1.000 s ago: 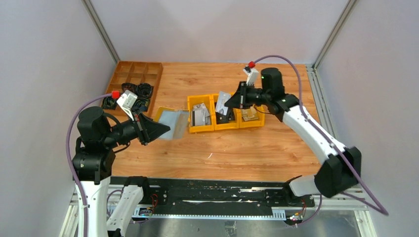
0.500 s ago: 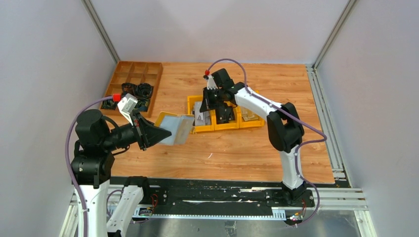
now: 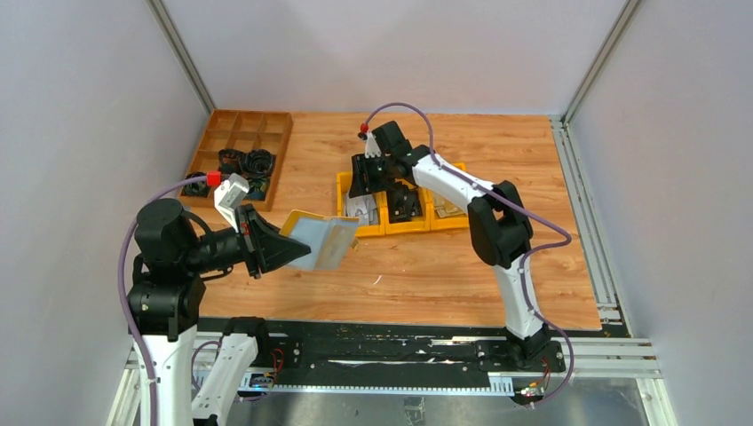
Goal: Take the credit cards out of the card holder
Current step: Place the credit card in the storage box, then place the card holder at the center of the board.
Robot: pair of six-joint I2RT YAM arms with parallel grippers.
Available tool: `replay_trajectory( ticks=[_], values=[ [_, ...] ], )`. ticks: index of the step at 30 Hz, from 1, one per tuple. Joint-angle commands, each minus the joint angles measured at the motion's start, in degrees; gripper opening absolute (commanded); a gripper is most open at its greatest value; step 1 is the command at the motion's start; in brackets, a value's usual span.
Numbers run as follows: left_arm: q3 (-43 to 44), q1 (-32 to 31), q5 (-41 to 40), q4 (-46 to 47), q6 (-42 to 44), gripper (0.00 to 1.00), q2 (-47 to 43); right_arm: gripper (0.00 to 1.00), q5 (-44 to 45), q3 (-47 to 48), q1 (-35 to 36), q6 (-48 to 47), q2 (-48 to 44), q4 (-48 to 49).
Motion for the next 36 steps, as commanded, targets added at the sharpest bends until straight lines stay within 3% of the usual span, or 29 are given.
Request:
replay_trajectory(
  ticks=[1,8,12,20,30,32,36],
  values=[
    [-1.9,0.0,4.0,0.6,0.0,0.0,-0.6,0.58,-0.5,-1.9,1.1,-1.4,-8.1,3.7],
    [-6.7,-1.2,5.2,0.7,2.7,0.03,2.5,0.7,-2.2,-8.7,-0.6,-1.8,-22.7,5.4],
    [-8.4,-12.3,-2.8,0.5,5.7,0.03,7.5,0.71,-2.1,-16.3,-3.1,-1.0,-29.4,7.0],
    [-9.5,-24.3,-17.7,-8.8,25.3,0.0,23.2,0.71,0.0,-31.9,-10.3,1.3,-42.9,6.1],
    [-5.8,-26.6,-29.6,-9.5,43.4,0.03,44.1,0.75,5.4,-45.6,-14.6,1.8,-54.1,3.1],
    [-8.1,-26.6,-33.9,-5.9,44.1,0.14,44.9,0.79,7.7,-47.5,-15.0,1.8,-56.4,2.8],
    [-12.5,-26.6,-40.2,3.5,45.4,0.62,43.2,0.84,11.7,-49.5,-15.1,1.6,-60.1,2.3]
  ],
)
